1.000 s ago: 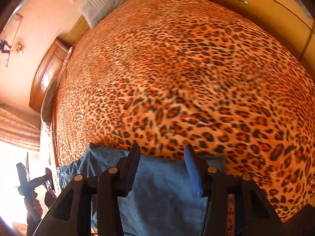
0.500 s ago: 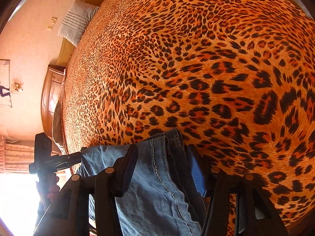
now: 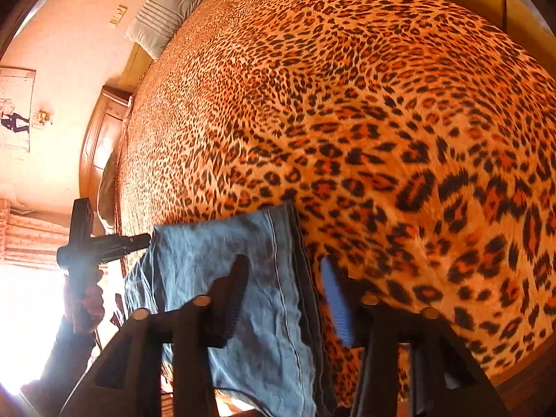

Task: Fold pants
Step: 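Fold the jeans over with both tools and lower them onto the bed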

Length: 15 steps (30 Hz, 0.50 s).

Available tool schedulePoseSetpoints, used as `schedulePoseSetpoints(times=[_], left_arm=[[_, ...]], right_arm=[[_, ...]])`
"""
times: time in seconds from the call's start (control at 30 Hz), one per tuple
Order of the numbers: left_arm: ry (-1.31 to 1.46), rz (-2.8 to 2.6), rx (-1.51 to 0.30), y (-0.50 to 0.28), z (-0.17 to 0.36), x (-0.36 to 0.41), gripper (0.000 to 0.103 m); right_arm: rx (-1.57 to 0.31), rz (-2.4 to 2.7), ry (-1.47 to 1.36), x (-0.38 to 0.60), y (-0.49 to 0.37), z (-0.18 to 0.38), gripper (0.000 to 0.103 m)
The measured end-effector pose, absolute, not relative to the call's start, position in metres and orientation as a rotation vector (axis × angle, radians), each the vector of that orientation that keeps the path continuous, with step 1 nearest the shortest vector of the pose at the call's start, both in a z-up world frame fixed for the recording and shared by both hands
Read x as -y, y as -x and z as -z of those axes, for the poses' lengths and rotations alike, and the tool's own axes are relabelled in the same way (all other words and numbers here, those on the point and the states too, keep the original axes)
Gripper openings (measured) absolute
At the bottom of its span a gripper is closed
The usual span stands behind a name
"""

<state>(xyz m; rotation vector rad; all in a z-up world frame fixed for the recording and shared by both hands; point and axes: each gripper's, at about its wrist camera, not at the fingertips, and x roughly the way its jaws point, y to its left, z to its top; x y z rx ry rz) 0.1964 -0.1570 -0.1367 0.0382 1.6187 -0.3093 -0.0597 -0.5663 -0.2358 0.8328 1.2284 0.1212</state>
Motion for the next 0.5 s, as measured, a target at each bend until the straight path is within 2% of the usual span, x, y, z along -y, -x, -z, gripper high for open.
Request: schedulePoseSetpoints(times=[0.23,0.27,0.3,0.4,0.5], left_arm=[[-0.006,0.328,-1.631,-0.135,0.121,0.096,0.04],[0.0,0.314,-1.641,-0.13,0.123,0.089,0.04],[0.017,0.3,-1.65,-0.125,0.125,0.081,0.039],[0.08,0.258,-1.639,-0.111,0.119,0.045,0.039],[0.132,0.195,-1.605,-0.1,0.1,-0.011,0.039]], right_arm=[[-1.28,-0.085,-0.932,0.532,0.142,0.267,0.065],[-1.25,-0.063,-0.872,0.526,0.145,0.261,0.058],[-1.248,-0.069,-0.841,0.522,0.146,0.259,0.014],[-1.245,0.007,-0.871,0.528,0.154,0.265,0.003],[-1.256,0.06,-0.924,0.532,0.16,0.272,0.001]])
